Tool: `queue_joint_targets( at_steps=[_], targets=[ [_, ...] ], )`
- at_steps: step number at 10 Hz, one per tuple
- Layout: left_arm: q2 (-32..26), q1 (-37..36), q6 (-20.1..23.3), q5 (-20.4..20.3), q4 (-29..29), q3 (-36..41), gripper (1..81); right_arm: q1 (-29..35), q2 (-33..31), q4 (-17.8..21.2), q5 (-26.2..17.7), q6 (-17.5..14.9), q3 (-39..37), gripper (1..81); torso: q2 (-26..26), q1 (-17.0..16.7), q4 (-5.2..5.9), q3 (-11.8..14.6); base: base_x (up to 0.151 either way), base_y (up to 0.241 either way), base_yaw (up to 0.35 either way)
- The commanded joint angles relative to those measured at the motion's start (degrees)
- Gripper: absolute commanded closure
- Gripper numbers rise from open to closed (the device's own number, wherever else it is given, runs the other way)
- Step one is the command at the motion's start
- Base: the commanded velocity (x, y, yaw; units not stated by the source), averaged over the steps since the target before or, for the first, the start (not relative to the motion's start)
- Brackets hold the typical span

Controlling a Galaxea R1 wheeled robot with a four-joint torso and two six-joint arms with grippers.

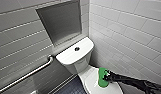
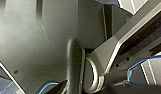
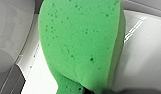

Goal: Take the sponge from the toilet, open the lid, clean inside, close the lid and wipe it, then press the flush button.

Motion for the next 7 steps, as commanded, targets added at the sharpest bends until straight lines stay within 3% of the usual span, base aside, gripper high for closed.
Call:
queue_joint_targets(
  at_steps=[1,5,7],
  targets=[
    [-0.6,0.4,0.3,1.6,1.0,0.3,1.0,0.6,-2.7,0.3,-1.2,1.9,1.9,81.1,0.0,0.0,0.0,0.0,0.0,0.0,0.0],
    [0.1,0.3,0.3,2.0,1.0,0.2,1.0,-3.3,-17.2,0.2,5.6,3.2,24.5,81.1,0.0,0.0,0.0,0.0,0.0,0.0,0.0],
    [0.3,0.3,0.4,2.0,1.0,0.2,1.0,-6.9,-19.7,0.7,8.0,3.2,26.4,81.1,0.0,0.0,0.0,0.0,0.0,0.0,0.0]
  ],
)
